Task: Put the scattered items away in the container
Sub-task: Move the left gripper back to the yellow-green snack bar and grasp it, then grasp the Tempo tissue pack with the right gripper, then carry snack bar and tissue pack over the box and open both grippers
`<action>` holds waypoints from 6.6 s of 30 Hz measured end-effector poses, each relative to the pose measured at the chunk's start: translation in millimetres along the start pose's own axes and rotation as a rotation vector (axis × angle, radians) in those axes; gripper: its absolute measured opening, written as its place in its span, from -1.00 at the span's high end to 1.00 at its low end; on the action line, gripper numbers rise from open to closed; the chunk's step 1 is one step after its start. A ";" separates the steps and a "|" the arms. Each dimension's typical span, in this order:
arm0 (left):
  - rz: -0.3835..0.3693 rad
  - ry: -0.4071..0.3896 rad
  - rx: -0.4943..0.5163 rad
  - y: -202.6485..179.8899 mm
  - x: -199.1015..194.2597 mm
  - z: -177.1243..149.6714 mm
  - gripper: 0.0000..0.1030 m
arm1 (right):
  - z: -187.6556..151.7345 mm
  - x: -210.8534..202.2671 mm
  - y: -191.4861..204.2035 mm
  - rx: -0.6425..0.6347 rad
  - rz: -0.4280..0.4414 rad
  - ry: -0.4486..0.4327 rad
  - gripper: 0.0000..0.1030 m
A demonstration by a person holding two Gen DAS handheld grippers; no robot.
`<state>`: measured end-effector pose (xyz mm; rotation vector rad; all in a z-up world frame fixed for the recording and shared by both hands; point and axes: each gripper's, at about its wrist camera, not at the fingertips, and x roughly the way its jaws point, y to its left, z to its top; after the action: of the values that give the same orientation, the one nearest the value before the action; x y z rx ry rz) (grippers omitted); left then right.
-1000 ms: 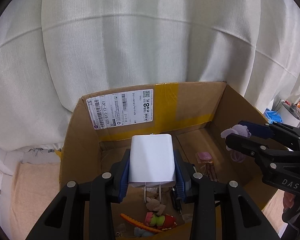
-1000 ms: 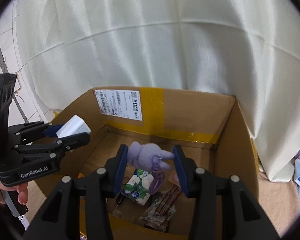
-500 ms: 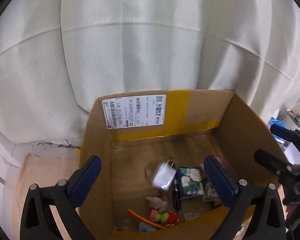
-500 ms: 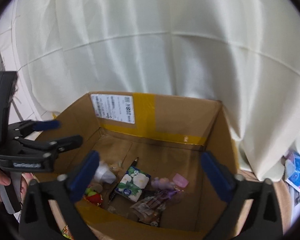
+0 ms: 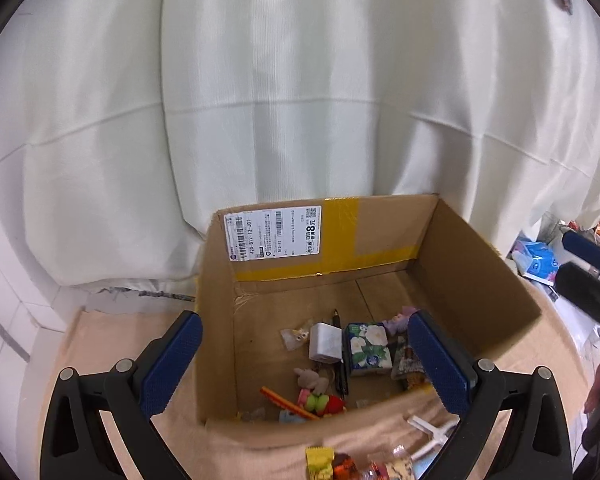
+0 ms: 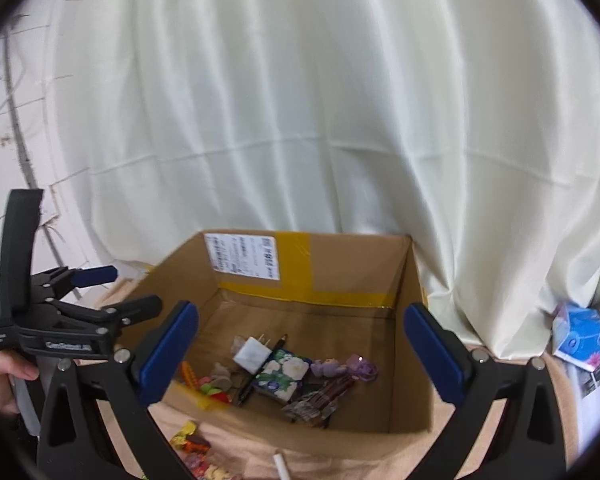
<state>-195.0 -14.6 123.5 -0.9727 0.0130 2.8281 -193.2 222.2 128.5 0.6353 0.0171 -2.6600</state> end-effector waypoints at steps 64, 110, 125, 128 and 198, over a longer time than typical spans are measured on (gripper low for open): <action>-0.018 0.147 0.079 -2.0 39.4 -230.7 0.56 | -195.9 -31.6 42.9 -0.016 0.053 0.172 -1.00; -0.001 0.107 0.025 23.6 25.2 -238.5 0.56 | -229.8 13.2 44.0 -0.056 -0.022 0.237 -0.99; -0.010 0.054 0.033 18.9 7.9 -222.2 0.56 | -218.8 -8.6 32.3 -0.032 0.038 0.216 -0.09; -0.016 0.030 0.042 14.6 -3.0 -215.2 0.56 | -206.1 -16.2 35.2 -0.045 0.032 0.185 -0.09; -0.060 0.027 0.095 -3.2 106.9 8.5 0.56 | -25.2 107.0 -14.1 -0.048 0.041 0.169 -0.10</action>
<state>-282.8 4.0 64.9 -0.9738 0.1188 2.7324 -275.1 196.9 58.1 0.8334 0.1138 -2.5516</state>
